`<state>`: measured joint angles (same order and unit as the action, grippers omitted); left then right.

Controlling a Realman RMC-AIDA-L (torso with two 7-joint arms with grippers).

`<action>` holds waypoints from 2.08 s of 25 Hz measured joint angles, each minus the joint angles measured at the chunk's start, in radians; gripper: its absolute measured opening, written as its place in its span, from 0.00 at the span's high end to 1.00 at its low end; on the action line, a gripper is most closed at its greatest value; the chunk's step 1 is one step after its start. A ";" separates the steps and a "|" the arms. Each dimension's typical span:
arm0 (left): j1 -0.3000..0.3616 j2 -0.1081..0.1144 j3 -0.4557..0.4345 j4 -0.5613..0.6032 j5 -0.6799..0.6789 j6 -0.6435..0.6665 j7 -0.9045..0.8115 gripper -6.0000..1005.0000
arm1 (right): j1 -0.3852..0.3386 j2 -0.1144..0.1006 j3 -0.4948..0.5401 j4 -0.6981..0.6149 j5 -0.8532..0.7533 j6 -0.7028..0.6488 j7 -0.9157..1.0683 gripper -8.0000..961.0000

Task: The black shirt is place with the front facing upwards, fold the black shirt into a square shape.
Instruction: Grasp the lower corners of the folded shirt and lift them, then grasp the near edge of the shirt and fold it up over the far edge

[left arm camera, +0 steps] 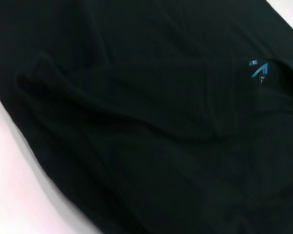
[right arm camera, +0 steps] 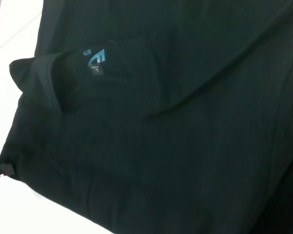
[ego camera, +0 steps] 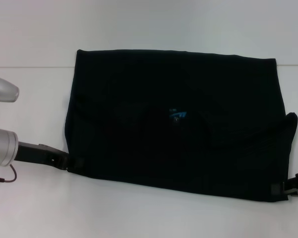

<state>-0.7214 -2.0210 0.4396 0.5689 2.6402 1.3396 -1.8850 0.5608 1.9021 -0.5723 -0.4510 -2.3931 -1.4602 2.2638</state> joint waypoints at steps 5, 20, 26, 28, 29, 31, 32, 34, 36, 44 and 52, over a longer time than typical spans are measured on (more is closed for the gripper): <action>0.013 -0.002 -0.004 0.000 -0.031 -0.001 0.031 0.81 | -0.006 0.000 0.008 0.000 0.000 -0.002 -0.010 0.94; 0.092 -0.009 -0.090 0.025 -0.057 0.115 0.105 0.97 | -0.016 -0.004 0.020 0.000 -0.004 -0.063 -0.052 0.94; 0.185 -0.014 -0.195 0.054 -0.053 0.278 0.206 0.97 | -0.041 -0.015 0.031 0.000 -0.001 -0.127 -0.121 0.94; 0.211 -0.019 -0.200 0.064 -0.049 0.320 0.229 0.97 | -0.048 -0.017 0.033 -0.001 0.000 -0.148 -0.149 0.94; 0.221 -0.023 -0.201 0.068 -0.048 0.334 0.239 0.97 | -0.050 -0.017 0.033 -0.002 -0.001 -0.153 -0.160 0.94; 0.246 -0.032 -0.197 0.077 -0.047 0.368 0.258 0.97 | -0.054 -0.018 0.031 -0.002 -0.002 -0.163 -0.181 0.94; 0.258 -0.035 -0.193 0.083 -0.043 0.383 0.263 0.97 | -0.057 -0.018 0.028 -0.003 -0.004 -0.174 -0.192 0.94; 0.277 -0.039 -0.191 0.093 -0.033 0.418 0.278 0.97 | -0.068 -0.017 0.022 -0.003 -0.007 -0.205 -0.216 0.94; 0.304 -0.044 -0.194 0.108 -0.024 0.467 0.322 0.97 | -0.087 -0.014 0.021 -0.003 -0.008 -0.244 -0.251 0.94; 0.355 -0.046 -0.258 0.133 -0.021 0.547 0.457 0.97 | -0.160 -0.019 0.087 -0.015 0.004 -0.363 -0.388 0.94; 0.350 -0.027 -0.394 0.128 -0.034 0.651 0.605 0.97 | -0.175 -0.019 0.143 -0.017 0.005 -0.496 -0.541 0.94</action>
<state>-0.3715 -2.0482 0.0452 0.6972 2.6065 1.9903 -1.2801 0.3859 1.8834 -0.4297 -0.4680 -2.3884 -1.9567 1.7233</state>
